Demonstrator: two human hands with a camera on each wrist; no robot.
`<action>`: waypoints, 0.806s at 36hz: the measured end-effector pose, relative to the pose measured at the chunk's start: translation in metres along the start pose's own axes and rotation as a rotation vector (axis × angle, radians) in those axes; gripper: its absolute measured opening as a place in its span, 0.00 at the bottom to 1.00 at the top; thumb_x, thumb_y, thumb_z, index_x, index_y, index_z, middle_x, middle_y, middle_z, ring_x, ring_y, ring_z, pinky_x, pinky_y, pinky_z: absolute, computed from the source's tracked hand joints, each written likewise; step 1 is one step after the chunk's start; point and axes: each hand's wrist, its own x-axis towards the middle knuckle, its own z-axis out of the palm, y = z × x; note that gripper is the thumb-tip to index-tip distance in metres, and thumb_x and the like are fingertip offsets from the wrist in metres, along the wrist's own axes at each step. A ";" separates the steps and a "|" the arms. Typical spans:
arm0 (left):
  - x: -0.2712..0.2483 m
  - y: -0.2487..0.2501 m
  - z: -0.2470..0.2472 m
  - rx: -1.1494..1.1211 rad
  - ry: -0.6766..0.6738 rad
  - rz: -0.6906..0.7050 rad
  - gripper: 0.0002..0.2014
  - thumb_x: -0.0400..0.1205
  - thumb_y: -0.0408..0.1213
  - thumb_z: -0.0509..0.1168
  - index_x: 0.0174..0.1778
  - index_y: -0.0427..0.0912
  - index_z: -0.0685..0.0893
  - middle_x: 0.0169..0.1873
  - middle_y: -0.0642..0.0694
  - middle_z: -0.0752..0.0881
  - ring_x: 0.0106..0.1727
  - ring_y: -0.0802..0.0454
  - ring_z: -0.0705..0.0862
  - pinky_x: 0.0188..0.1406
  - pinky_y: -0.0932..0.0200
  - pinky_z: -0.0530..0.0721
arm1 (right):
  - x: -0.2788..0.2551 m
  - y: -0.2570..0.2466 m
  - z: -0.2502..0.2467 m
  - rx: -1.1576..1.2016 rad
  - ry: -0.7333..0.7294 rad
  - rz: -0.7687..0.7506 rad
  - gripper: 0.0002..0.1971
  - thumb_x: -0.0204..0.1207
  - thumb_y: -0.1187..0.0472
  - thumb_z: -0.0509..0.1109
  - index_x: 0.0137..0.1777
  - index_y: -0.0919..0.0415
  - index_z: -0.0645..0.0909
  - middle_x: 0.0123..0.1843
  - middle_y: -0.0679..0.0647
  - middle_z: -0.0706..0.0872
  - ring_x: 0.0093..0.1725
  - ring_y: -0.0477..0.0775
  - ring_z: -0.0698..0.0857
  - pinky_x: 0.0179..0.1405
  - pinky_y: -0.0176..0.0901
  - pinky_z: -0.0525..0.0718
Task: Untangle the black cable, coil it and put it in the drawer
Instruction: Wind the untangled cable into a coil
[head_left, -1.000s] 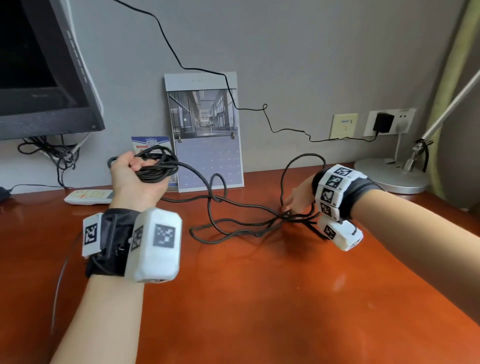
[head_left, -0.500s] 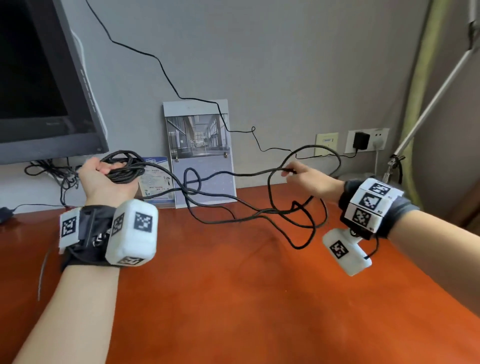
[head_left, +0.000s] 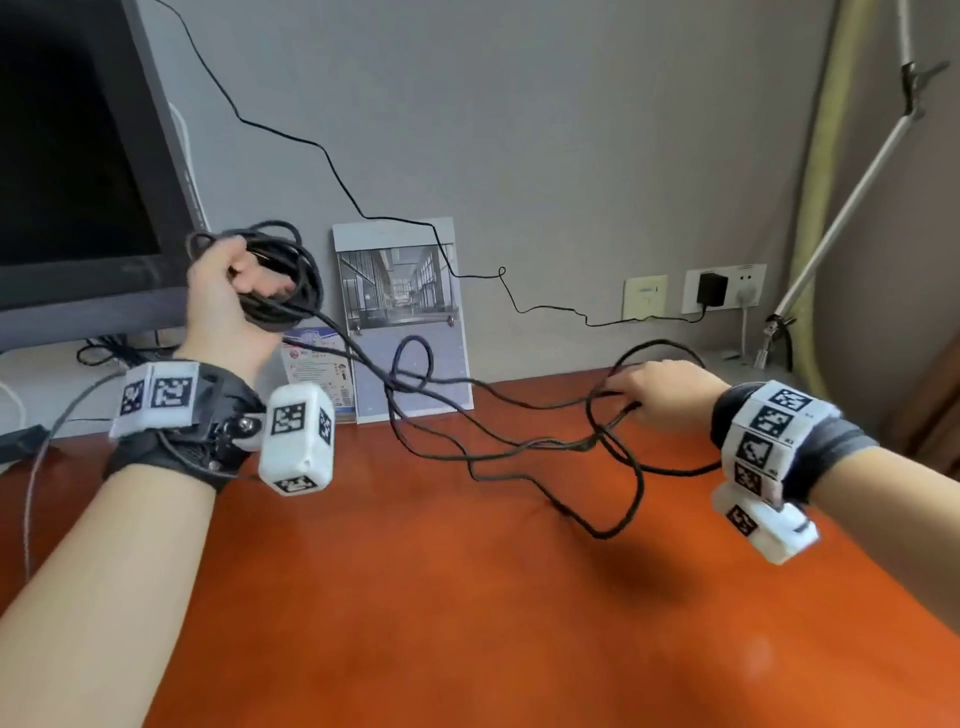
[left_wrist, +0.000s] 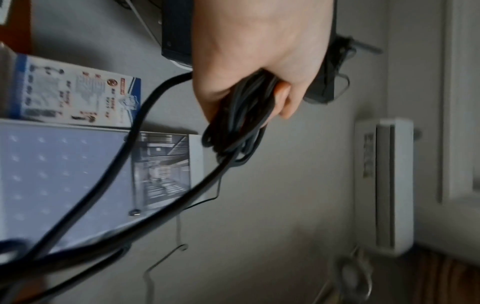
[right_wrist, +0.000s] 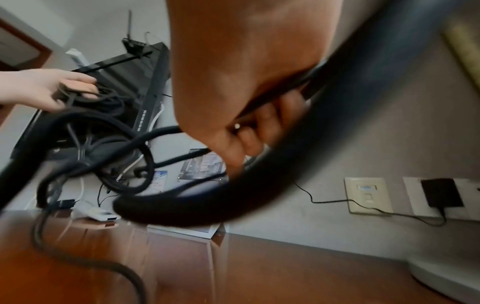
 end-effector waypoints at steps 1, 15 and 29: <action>-0.005 -0.009 -0.003 0.103 -0.024 -0.068 0.23 0.81 0.32 0.57 0.17 0.47 0.67 0.12 0.54 0.63 0.16 0.59 0.61 0.26 0.68 0.69 | -0.002 0.000 -0.002 0.019 -0.018 0.038 0.21 0.77 0.62 0.61 0.70 0.50 0.75 0.63 0.55 0.83 0.60 0.61 0.83 0.50 0.46 0.79; -0.121 -0.128 0.067 1.597 -0.394 0.045 0.18 0.73 0.53 0.71 0.26 0.43 0.78 0.24 0.50 0.85 0.28 0.56 0.81 0.34 0.59 0.80 | -0.002 -0.047 -0.054 0.311 -0.084 0.167 0.09 0.79 0.62 0.66 0.42 0.69 0.81 0.34 0.58 0.78 0.36 0.58 0.78 0.22 0.38 0.75; -0.102 -0.133 0.031 2.197 -0.426 0.112 0.06 0.75 0.33 0.67 0.39 0.40 0.75 0.48 0.38 0.85 0.52 0.37 0.84 0.41 0.52 0.77 | -0.008 -0.002 -0.043 0.412 0.164 0.176 0.08 0.73 0.64 0.62 0.40 0.56 0.82 0.48 0.61 0.86 0.50 0.62 0.83 0.41 0.43 0.73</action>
